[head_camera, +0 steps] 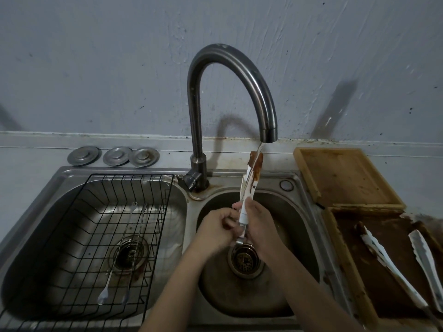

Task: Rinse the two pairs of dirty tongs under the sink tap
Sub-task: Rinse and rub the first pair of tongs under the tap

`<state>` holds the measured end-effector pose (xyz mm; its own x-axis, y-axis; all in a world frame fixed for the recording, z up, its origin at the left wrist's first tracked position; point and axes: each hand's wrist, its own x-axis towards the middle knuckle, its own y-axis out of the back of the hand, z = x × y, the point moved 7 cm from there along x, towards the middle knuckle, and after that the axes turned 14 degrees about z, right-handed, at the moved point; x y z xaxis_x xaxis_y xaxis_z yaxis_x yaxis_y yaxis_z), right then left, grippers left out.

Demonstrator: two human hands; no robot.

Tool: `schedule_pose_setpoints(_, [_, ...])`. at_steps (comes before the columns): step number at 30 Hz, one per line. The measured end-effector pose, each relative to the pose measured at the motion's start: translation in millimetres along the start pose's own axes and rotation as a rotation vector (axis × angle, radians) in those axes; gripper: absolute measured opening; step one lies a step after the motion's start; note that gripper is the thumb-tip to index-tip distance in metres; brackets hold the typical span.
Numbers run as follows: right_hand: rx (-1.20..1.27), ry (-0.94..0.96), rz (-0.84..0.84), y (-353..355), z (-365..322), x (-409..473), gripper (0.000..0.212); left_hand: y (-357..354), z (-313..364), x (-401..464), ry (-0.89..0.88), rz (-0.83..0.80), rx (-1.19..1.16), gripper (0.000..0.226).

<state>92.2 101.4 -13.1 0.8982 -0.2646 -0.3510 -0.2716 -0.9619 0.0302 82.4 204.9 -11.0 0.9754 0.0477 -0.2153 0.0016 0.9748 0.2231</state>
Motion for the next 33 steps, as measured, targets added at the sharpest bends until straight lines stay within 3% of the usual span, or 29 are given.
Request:
schedule_pose_setpoints(3, [-0.164, 0.104, 0.034, 12.2, -5.1, 4.4, 0.033, -8.1, -2.4, -1.0, 0.023, -0.040, -0.056, 0.017])
schedule_pose_setpoints(8, [-0.491, 0.275, -0.040, 23.8, -9.4, 6.9, 0.027, -0.9, -8.4, 12.0, 0.169, 0.125, -0.403, 0.011])
schedule_pose_setpoints(13, [-0.834, 0.431, -0.097, 23.6, -12.8, 4.4, 0.031, -26.4, -9.1, 10.0, 0.273, 0.044, -0.633, 0.011])
schedule_pose_setpoints(16, [-0.974, 0.485, -0.116, 24.1, -16.2, 2.4, 0.025, -30.7, -16.5, 5.4, 0.293, 0.085, -0.636, 0.017])
schedule_pose_setpoints(21, [-1.027, 0.502, -0.143, 15.5, -16.4, 1.8, 0.024, -26.9, -26.2, 5.3, 0.360, 0.175, -0.670, 0.036])
schedule_pose_setpoints(26, [-0.956, 0.485, -0.169, 13.4, -17.1, 3.0, 0.029, -22.0, -22.3, 9.7, 0.315, 0.147, -0.584, 0.012])
schedule_pose_setpoints(31, [-0.958, 0.544, -0.179, 13.8, -18.0, -0.7, 0.027, -16.9, -21.5, 13.9, 0.356, 0.134, -0.657, 0.031])
schedule_pose_setpoints(33, [-0.943, 0.542, -0.164, 15.3, -18.8, 0.6, 0.030, -19.8, -19.0, 14.3, 0.335, 0.124, -0.658, 0.025])
